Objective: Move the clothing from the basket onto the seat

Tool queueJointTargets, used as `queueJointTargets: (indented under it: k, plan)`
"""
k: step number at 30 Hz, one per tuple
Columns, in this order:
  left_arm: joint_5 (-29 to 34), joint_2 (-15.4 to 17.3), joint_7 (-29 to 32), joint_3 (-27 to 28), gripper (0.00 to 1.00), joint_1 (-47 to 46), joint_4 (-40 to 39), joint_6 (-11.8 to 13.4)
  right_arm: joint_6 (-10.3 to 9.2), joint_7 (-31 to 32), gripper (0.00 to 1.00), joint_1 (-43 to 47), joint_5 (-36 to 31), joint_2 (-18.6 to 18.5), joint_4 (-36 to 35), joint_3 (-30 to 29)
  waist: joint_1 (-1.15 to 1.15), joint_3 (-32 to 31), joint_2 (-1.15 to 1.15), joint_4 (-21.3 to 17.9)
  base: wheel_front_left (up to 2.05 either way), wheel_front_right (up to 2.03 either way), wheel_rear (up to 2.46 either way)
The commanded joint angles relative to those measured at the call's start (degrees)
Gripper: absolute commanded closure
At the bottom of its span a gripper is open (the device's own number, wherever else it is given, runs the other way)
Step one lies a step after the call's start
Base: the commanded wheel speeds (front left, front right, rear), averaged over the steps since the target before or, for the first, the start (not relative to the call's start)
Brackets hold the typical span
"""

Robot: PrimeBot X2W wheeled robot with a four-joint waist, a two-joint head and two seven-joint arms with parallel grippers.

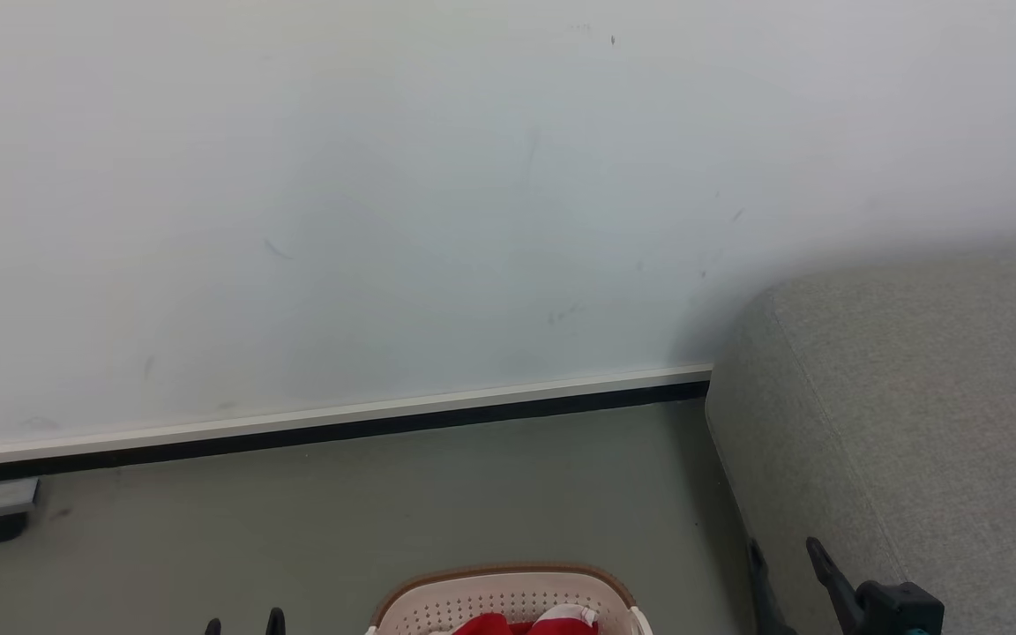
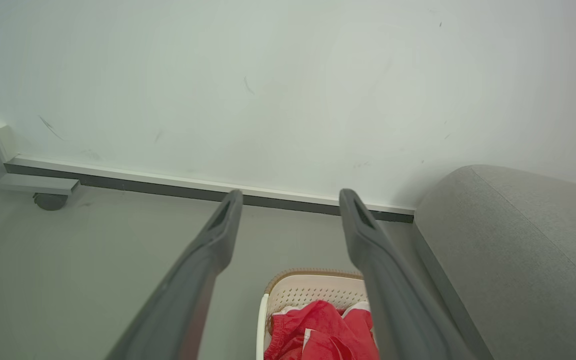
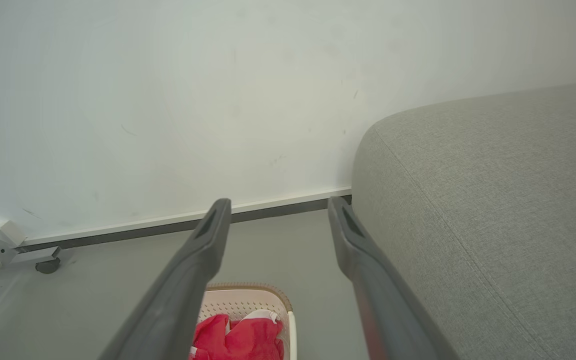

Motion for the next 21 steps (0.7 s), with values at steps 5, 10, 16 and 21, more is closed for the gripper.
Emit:
queueJointTargets:
  k: [5, 10, 16, 21]
  plan:
    - [-0.5, 0.1, -0.3, 0.1, 0.0, 0.6, 0.9, 0.0, 0.02, 0.2, 0.0, 0.1, -0.6, -0.2, -0.2, -0.1, 0.0, 0.1, 0.0, 0.1, 0.0, 0.0, 0.0]
    - [-1.1, 0.1, -0.3, 0.0, 0.0, 0.0, 1.3, 0.1, 0.02, 0.3, 0.0, -0.1, -0.6, -0.2, -0.4, -0.2, 0.0, 0.3, 0.0, 0.2, 0.0, 0.0, 0.0]
    - [-1.3, 0.1, -0.3, 0.2, 0.0, -0.4, 1.6, 0.0, 0.02, 0.5, 0.0, -0.2, -0.7, -0.2, -0.4, -0.3, 0.0, 0.5, 0.0, 0.1, 0.0, 0.0, 0.0]
    - [-1.3, 0.1, -0.3, -0.2, 0.0, -0.4, 1.8, -0.2, 0.02, 0.4, 0.0, -0.3, -0.7, -0.2, -0.5, -0.2, 0.0, 0.7, 0.0, -0.3, 0.0, 0.0, 0.0]
